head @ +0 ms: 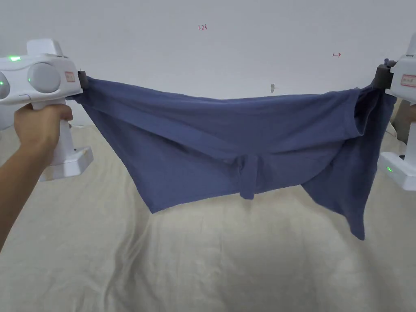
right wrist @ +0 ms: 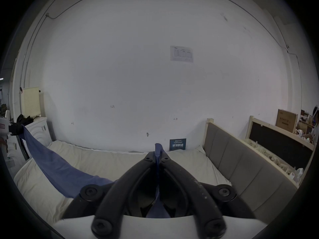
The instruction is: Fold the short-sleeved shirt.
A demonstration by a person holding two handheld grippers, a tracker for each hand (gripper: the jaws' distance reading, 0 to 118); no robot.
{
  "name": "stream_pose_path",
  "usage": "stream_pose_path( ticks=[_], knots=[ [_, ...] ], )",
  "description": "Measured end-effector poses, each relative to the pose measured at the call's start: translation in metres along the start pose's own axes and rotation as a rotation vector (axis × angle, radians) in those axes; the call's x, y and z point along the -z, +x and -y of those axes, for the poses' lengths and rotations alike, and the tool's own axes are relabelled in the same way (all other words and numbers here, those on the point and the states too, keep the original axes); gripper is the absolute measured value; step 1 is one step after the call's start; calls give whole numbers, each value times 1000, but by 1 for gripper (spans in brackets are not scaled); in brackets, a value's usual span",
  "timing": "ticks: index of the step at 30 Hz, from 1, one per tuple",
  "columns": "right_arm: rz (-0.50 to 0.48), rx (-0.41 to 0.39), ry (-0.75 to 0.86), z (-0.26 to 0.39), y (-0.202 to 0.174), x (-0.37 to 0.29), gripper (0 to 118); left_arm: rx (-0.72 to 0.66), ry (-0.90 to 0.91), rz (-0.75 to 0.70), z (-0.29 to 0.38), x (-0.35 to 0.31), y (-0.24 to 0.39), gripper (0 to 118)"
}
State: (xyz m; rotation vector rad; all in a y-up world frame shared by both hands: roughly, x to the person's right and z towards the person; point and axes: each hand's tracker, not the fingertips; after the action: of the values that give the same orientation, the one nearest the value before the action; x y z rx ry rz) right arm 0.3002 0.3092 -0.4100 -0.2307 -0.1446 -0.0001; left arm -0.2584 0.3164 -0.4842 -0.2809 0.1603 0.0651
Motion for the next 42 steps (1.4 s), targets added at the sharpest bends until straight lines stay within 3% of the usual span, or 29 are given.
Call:
stream_pose_path(
  ticks=[11,21,30,40,41,42],
  knots=[
    [-35,28,-237,137,-4,27,4,37,-270,-26,168,29,-28,2],
    [-37,126,-486,294,-1,-74,4,-43,-533,-56,334,-81,-92,2],
    [5,156,-621,376,10,-189,4,0,-668,-84,408,-172,-125,2],
    [41,128,-766,431,15,-211,5,21,-785,-104,438,-191,-134,3],
    [42,126,-766,430,14,-210,5,23,-785,-103,438,-188,-133,4],
    [44,125,-766,426,14,-209,11,19,-786,-101,433,-192,-131,15]
  ],
)
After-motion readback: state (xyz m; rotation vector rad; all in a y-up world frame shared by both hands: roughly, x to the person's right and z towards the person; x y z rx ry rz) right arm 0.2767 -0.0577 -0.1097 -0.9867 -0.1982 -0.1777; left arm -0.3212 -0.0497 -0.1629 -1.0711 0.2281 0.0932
